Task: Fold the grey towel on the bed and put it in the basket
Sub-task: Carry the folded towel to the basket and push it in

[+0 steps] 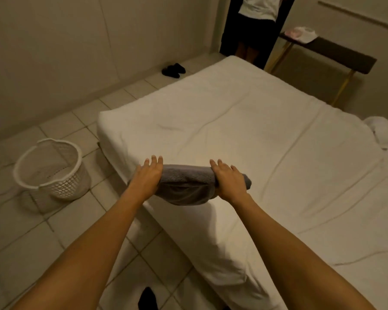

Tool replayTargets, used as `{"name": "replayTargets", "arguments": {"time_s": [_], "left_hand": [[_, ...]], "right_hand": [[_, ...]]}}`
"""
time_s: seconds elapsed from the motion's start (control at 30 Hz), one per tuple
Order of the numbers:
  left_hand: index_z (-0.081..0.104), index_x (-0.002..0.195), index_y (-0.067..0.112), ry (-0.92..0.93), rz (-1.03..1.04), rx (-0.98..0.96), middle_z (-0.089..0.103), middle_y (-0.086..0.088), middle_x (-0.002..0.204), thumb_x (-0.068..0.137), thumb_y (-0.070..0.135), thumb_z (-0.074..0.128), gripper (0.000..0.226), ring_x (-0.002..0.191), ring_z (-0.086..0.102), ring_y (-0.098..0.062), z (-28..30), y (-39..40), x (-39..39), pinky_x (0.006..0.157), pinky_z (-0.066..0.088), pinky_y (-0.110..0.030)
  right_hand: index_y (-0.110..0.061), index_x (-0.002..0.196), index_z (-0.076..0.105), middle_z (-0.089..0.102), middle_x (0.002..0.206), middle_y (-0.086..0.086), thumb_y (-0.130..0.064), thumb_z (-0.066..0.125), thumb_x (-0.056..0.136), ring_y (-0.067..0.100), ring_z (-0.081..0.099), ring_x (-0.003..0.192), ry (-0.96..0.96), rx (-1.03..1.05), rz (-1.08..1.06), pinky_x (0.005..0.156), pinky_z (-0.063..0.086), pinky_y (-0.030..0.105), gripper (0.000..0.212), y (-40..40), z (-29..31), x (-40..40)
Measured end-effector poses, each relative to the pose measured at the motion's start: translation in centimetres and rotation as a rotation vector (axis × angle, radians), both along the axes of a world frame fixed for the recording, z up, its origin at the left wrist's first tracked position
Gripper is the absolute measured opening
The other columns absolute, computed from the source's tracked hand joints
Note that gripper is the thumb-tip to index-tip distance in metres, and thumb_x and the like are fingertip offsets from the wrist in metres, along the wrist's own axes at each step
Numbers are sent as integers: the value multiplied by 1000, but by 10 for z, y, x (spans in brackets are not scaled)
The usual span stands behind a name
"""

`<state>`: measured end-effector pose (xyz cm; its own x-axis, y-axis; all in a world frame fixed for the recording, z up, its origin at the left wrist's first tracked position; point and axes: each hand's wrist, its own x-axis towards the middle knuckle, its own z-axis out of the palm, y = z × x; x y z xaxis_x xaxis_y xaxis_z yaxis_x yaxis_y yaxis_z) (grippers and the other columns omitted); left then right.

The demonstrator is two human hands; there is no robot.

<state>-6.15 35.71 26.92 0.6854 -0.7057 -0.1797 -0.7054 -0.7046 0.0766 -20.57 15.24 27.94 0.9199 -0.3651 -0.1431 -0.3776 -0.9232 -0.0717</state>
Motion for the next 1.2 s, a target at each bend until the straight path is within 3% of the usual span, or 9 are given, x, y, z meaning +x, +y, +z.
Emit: {"name": "replayTargets", "arguments": {"time_s": [0.23, 0.5, 0.7, 1.2], "left_hand": [[8, 151, 4, 38, 201, 42, 14, -19, 158, 89, 14, 59, 80, 145, 19, -37, 4, 126, 72, 116, 25, -50], [17, 149, 7, 15, 387, 47, 25, -15, 155, 86, 16, 62, 78, 138, 32, -32, -3, 227, 146, 110, 34, -46], [17, 149, 6, 47, 465, 85, 25, -14, 155, 89, 12, 54, 70, 140, 31, -32, -18, 278, 213, 112, 32, -45], [15, 150, 5, 160, 522, 134, 25, -13, 156, 92, 15, 49, 67, 139, 31, -31, -50, 381, 388, 111, 34, -44]], "right_hand": [[-16, 148, 19, 30, 152, 15, -26, 67, 83, 30, 40, 133, 3, -28, 203, 112, 28, 44, 81, 102, -3, 120], [-13, 148, 18, 35, 147, 18, -28, 67, 82, 32, 42, 129, -31, -45, 420, 110, 30, 45, 83, 189, -12, 241], [-14, 147, 21, 45, 140, 15, -28, 66, 82, 31, 47, 124, -10, 30, 481, 107, 34, 44, 80, 238, -43, 328], [-15, 149, 15, 32, 151, 17, -33, 55, 90, 31, 32, 138, 24, 99, 500, 114, 24, 44, 73, 342, -78, 513]]}}
